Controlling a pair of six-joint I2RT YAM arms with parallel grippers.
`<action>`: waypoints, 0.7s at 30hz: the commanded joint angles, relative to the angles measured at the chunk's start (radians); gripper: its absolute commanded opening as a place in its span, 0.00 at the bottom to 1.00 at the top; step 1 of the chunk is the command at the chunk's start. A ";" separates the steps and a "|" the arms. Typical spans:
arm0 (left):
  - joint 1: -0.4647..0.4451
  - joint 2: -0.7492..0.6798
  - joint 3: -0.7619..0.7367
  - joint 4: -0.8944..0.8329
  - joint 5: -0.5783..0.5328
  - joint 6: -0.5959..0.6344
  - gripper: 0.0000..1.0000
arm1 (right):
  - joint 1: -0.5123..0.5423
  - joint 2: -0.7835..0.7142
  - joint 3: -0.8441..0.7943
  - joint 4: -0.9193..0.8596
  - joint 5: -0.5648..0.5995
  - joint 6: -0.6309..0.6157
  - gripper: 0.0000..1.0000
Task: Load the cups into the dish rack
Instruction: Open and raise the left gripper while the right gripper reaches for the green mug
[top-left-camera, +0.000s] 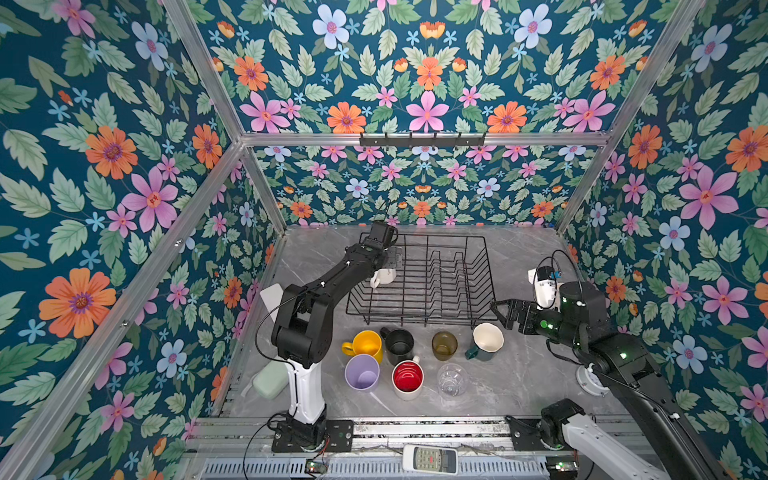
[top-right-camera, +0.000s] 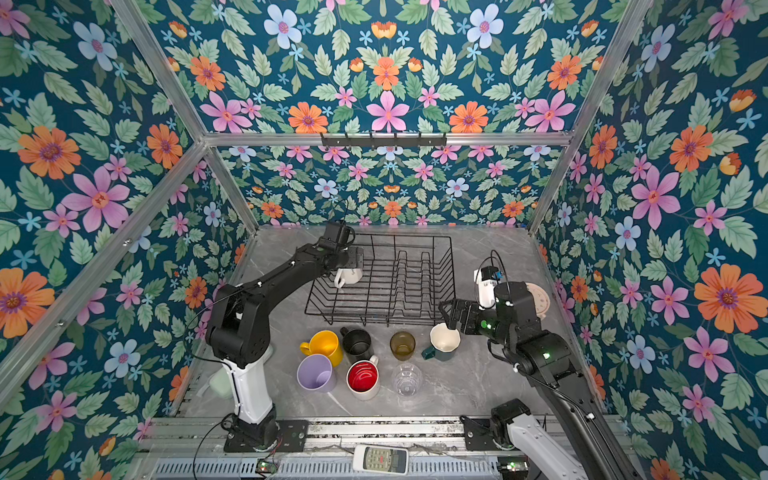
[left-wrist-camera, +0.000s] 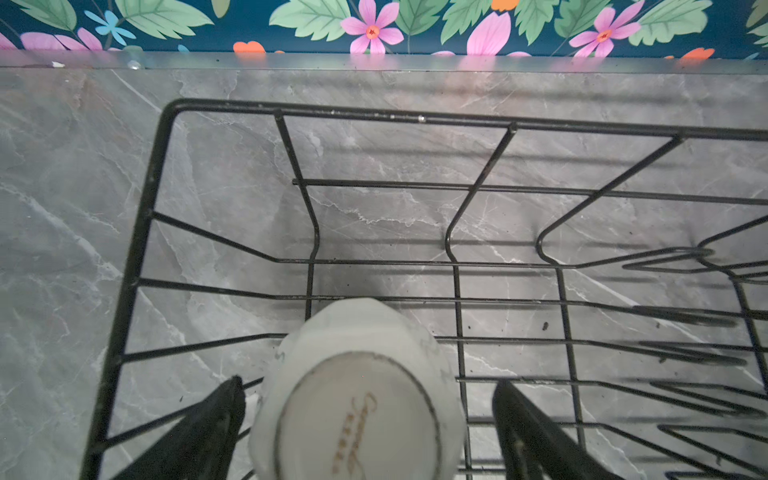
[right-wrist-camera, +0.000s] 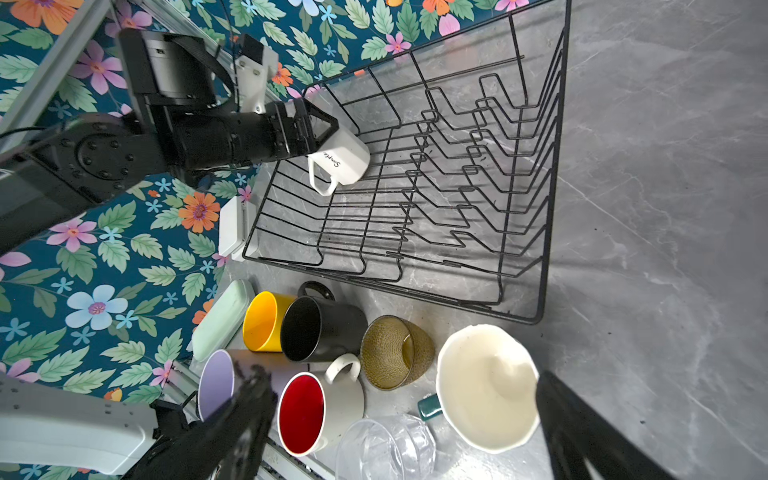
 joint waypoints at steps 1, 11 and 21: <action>-0.002 -0.042 -0.007 0.011 -0.008 0.003 1.00 | 0.000 0.013 0.010 -0.057 0.043 -0.012 0.95; -0.002 -0.330 -0.087 0.030 0.038 0.027 1.00 | 0.000 0.082 -0.019 -0.203 0.097 -0.050 0.79; 0.000 -0.889 -0.659 0.683 0.257 0.012 1.00 | 0.000 0.114 -0.121 -0.203 0.080 -0.018 0.61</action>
